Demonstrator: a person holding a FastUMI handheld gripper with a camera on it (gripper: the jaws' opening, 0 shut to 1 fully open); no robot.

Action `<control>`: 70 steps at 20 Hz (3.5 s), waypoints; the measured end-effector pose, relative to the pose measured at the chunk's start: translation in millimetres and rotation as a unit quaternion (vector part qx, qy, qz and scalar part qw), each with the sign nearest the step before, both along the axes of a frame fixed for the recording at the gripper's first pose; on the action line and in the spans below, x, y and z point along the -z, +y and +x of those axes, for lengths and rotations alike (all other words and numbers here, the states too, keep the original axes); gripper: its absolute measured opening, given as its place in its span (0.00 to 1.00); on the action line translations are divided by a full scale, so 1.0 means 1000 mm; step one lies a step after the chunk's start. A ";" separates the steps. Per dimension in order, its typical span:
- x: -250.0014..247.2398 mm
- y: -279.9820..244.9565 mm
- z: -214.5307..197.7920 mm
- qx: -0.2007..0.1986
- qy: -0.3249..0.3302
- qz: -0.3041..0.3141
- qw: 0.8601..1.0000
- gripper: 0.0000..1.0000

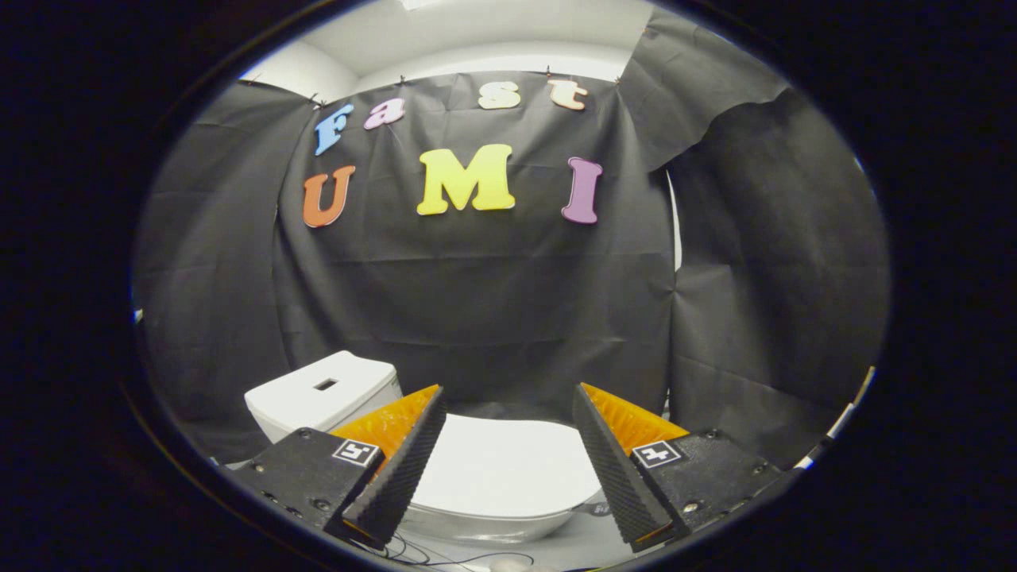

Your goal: Open the toilet lid.

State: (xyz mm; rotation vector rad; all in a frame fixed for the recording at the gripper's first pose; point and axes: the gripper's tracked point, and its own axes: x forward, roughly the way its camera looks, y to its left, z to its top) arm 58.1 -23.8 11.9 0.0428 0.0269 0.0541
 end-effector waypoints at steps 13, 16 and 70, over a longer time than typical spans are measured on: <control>0.082 -0.076 0.080 -0.022 0.101 0.111 0.988 1.00; 0.116 -0.093 0.089 -0.019 0.128 0.166 0.978 1.00; 0.300 -0.139 0.094 -0.024 0.275 0.551 0.788 0.04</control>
